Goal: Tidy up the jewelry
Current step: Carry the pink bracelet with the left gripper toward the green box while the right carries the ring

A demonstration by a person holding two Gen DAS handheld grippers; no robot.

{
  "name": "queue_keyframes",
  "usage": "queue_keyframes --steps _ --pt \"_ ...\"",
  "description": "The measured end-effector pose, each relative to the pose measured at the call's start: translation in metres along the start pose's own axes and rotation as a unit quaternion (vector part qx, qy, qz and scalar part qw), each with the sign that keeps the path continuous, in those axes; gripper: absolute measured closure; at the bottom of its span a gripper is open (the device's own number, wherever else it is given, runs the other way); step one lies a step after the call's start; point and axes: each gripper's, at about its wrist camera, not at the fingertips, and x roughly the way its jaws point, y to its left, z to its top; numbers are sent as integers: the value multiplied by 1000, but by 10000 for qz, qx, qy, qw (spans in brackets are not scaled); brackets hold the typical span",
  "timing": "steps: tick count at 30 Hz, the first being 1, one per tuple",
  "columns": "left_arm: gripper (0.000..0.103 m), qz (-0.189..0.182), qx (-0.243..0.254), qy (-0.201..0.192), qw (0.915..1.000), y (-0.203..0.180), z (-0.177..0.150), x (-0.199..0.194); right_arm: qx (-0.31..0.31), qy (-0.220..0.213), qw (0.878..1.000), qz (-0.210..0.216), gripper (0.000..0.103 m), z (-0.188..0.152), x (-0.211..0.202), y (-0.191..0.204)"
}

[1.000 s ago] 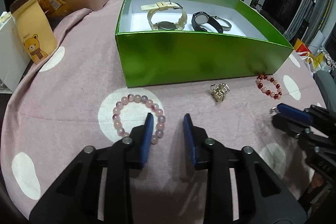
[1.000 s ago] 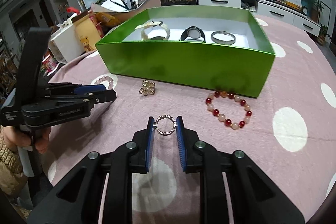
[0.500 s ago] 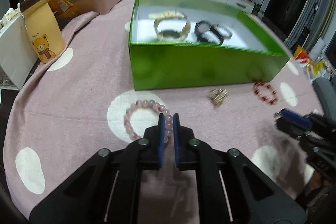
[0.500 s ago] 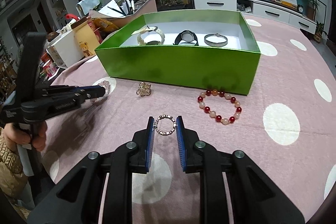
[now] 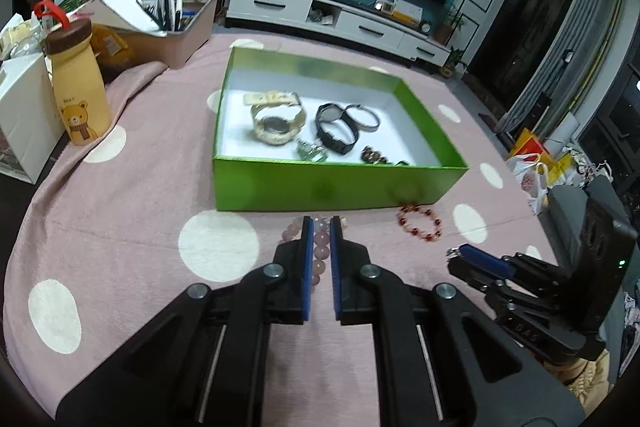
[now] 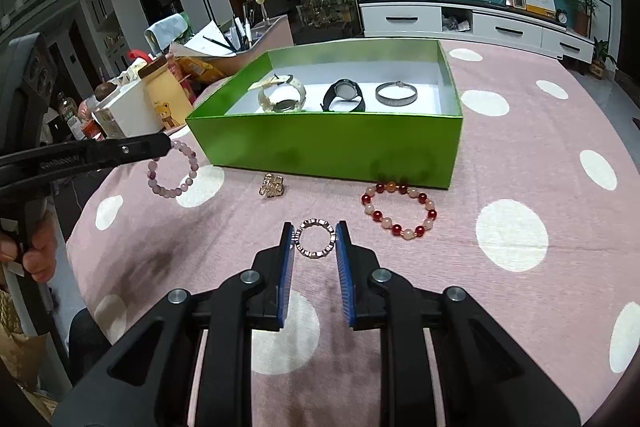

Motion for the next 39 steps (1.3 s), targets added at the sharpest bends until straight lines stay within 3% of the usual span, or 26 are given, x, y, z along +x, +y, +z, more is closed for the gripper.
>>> queue_keyframes --steps 15,39 --pt "96 -49 166 -210 9996 -22 11 -20 165 -371 9992 15 82 5 -25 -10" --pt "96 48 459 -348 9983 -48 36 -13 150 -895 9959 -43 82 42 -41 -22"
